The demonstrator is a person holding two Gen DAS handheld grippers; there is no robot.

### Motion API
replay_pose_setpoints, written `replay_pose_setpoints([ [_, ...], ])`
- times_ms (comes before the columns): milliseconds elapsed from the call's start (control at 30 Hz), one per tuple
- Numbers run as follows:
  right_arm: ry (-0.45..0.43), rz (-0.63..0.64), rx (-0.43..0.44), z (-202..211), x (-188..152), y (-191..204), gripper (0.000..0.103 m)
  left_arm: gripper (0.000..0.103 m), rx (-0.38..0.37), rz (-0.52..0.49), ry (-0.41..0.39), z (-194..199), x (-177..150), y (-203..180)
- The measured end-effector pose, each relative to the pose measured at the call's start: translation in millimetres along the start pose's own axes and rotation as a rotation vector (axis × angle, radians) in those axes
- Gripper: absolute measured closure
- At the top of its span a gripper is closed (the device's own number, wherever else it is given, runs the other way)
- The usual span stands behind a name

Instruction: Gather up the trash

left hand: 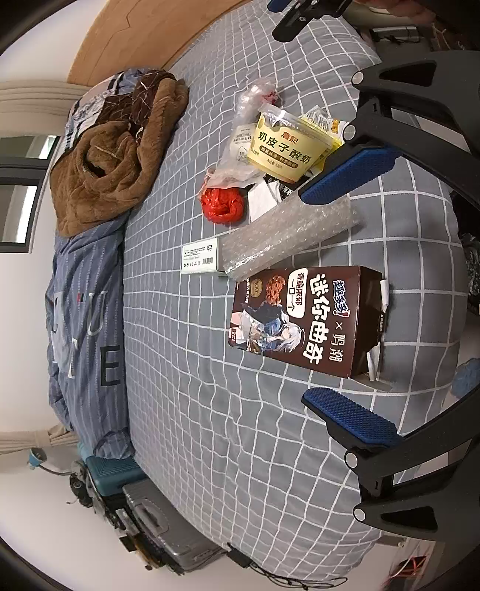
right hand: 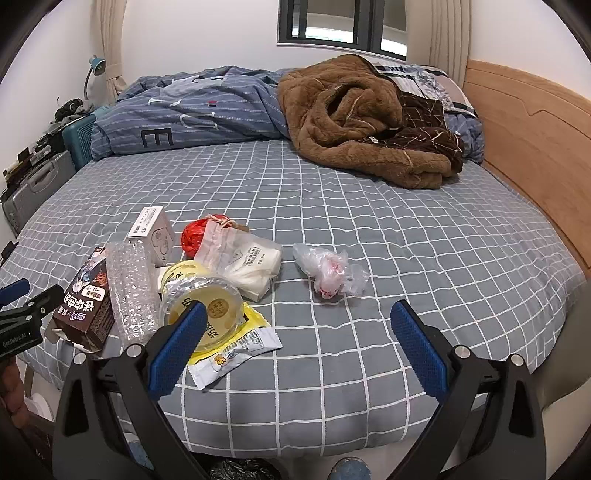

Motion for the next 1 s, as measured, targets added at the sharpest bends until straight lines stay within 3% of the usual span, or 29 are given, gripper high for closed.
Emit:
replay_pose_setpoints([
  [733,0.001,0.003,0.002,0.7,-0.6,1.4,0.007,0.006,-0.001,0.003,0.018,-3.8,-1.4,1.2],
  [1000,0.026,0.087,0.072,-22.0,9.7,38.2,0.007,0.006,-0.004,-0.020,0.088,-33.1,-2.1,8.9],
])
Point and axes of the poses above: each gripper's, at about its wrist camera, not at the fingertips, and z roughly against the way its jaws point, y to its left, x to its top, the point moved 5 cm from there along -z, roughly the way its jaws point, and after that the axes turned 5 degrees about -z, right-handed, at the moved point
